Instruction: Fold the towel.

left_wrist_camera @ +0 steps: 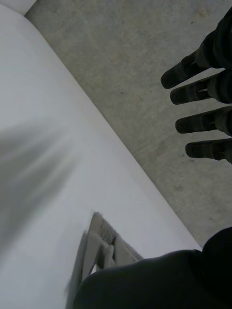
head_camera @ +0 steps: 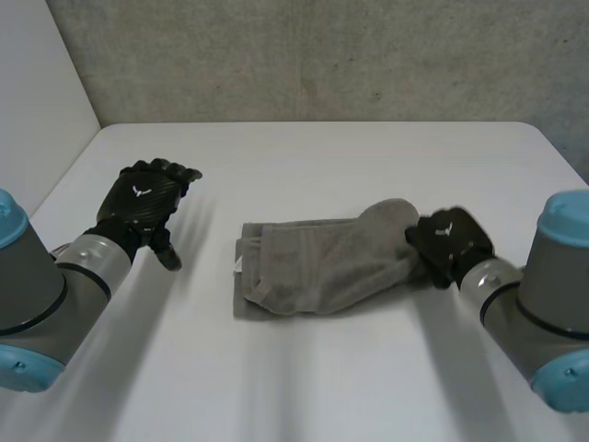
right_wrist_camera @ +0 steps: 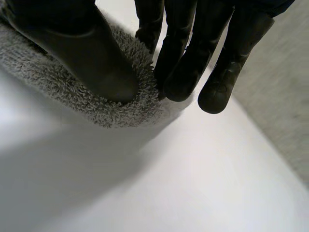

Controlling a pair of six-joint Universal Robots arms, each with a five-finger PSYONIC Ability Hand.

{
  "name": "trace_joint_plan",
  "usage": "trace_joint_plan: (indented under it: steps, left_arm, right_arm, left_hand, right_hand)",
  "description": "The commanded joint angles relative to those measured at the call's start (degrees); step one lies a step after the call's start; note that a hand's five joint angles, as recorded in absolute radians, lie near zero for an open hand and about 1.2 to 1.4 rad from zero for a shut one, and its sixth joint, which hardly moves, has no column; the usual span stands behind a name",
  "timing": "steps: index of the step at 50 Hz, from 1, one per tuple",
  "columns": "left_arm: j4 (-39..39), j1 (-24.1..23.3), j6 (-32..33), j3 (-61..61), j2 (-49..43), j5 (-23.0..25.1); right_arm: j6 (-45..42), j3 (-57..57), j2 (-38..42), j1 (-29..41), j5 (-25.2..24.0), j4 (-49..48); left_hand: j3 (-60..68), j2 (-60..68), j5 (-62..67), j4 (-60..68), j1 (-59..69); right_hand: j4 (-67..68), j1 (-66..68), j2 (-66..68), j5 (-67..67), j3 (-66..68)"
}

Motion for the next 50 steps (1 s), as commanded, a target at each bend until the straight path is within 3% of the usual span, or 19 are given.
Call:
trace_joint_plan:
  steps: [1, 3, 9, 15, 17, 18, 19, 21, 24, 29, 32, 41, 44, 46, 50]
  left_arm:
    - [-0.23, -1.41, -0.63, 1.01, 2.69, -0.12]
    - [-0.23, -1.5, -1.67, 1.53, 3.48, -0.38]
    - [-0.4, -1.41, -6.24, 2.5, 4.54, -0.64]
    - [-0.58, -1.15, -8.44, 3.2, 4.54, -0.73]
    - [-0.58, -1.23, -8.53, 3.29, 4.54, -0.82]
    - [-0.58, -1.32, -8.54, 3.38, 4.45, -0.82]
    - [-0.58, -1.32, -8.54, 3.38, 4.45, -0.82]
    - [-0.84, -1.58, -8.88, 3.64, 4.45, -0.91]
    - [-0.93, -1.85, -9.41, 3.91, 4.45, -0.82]
    - [-2.07, -5.0, -13.71, 6.71, 3.93, -0.91]
    - [-3.74, -6.32, -15.91, 8.38, 3.14, -0.91]
    - [-10.6, -13.54, -19.08, 14.37, -6.01, -1.7]
    - [-12.8, -15.3, -18.64, 15.95, -10.67, -5.39]
    - [-13.76, -16.0, -18.03, 16.91, -14.87, -10.81]
    - [-14.03, -16.17, -17.41, 17.62, -17.88, -14.27]
  right_arm:
    - [-2.06, -9.96, -1.94, 6.93, 0.27, 3.54]
    - [-2.59, -16.69, 1.81, 14.36, 0.44, 4.94]
    - [-4.78, -25.67, 10.25, 27.11, 0.18, 8.37]
    - [-8.56, -29.55, 20.37, 31.88, 1.4, 9.08]
    - [-8.48, -29.9, 20.56, 31.89, 2.98, 9.08]
    - [-8.22, -29.65, 20.56, 31.28, 4.64, 8.99]
    - [-8.22, -29.64, 20.56, 31.27, 4.66, 8.99]
    - [-6.21, -28.6, 19.34, 31.01, 7.37, 8.21]
    - [-3.91, -27.97, 17.04, 30.74, 7.65, 7.94]
    - [9.68, -23.41, 5.99, 24.79, 6.95, 7.41]
    - [14.52, -22.79, 3.78, 21.62, 7.12, 8.37]
    - [16.66, -22.7, 4.83, 16.77, 2.9, 11.54]
    - [17.27, -23.67, 9.22, 15.98, 0.62, 11.89]
    - [18.41, -25.07, 13.42, 15.89, 0.01, 12.07]
    - [19.47, -26.22, 16.69, 15.8, -0.17, 12.25]
  left_hand:
    - [-3.68, -4.69, -12.46, -5.0, -4.89]
    - [-3.68, -4.69, -12.46, -5.0, -4.89]
    - [-3.51, -4.53, -12.3, -4.84, -4.73]
    - [-3.51, -4.52, -12.29, -4.83, -4.73]
    - [-3.51, -4.52, -12.29, -4.83, -4.73]
    - [-3.51, -4.52, -12.29, -4.83, -4.73]
    - [-3.51, -4.52, -12.29, -4.83, -4.73]
    - [-3.51, -4.52, -12.29, -4.83, -4.73]
    - [-3.51, -4.52, -12.29, -4.83, -4.73]
    - [-3.01, -4.02, -11.79, -4.33, -4.22]
    - [-2.5, -3.52, -11.29, -3.83, -3.72]
    - [-1.49, -2.51, -10.28, -2.82, -2.71]
    - [-1.49, -2.51, -10.28, -2.82, -2.71]
    - [-1.66, -2.67, -10.44, -2.98, -2.87]
    - [-1.66, -2.67, -10.44, -2.98, -2.87]
  right_hand:
    - [3.4, 6.4, 8.0, 4.53, 3.7]
    - [3.4, 6.4, 8.0, 4.53, 3.7]
    - [3.4, 6.4, 8.0, 4.53, 3.7]
    - [3.4, 6.4, 8.0, 4.53, 3.7]
    - [3.4, 6.4, 8.0, 4.53, 3.7]
    - [-13.03, -10.03, -8.43, -11.9, -12.73]
    - [-13.2, -10.19, -8.59, -12.06, -12.89]
    - [-62.44, -59.44, -57.84, -61.31, -62.14]
    - [-63.66, -60.66, -59.06, -62.53, -63.36]
    - [-66.6, -63.6, -62.0, -65.47, -66.3]
    - [-66.6, -63.6, -62.0, -65.47, -66.3]
    - [-66.6, -63.6, -62.0, -65.47, -66.3]
    - [-66.6, -63.6, -62.0, -65.47, -66.3]
    - [-66.6, -63.6, -62.0, -65.47, -66.3]
    - [-66.6, -63.6, -62.0, -65.47, -66.3]
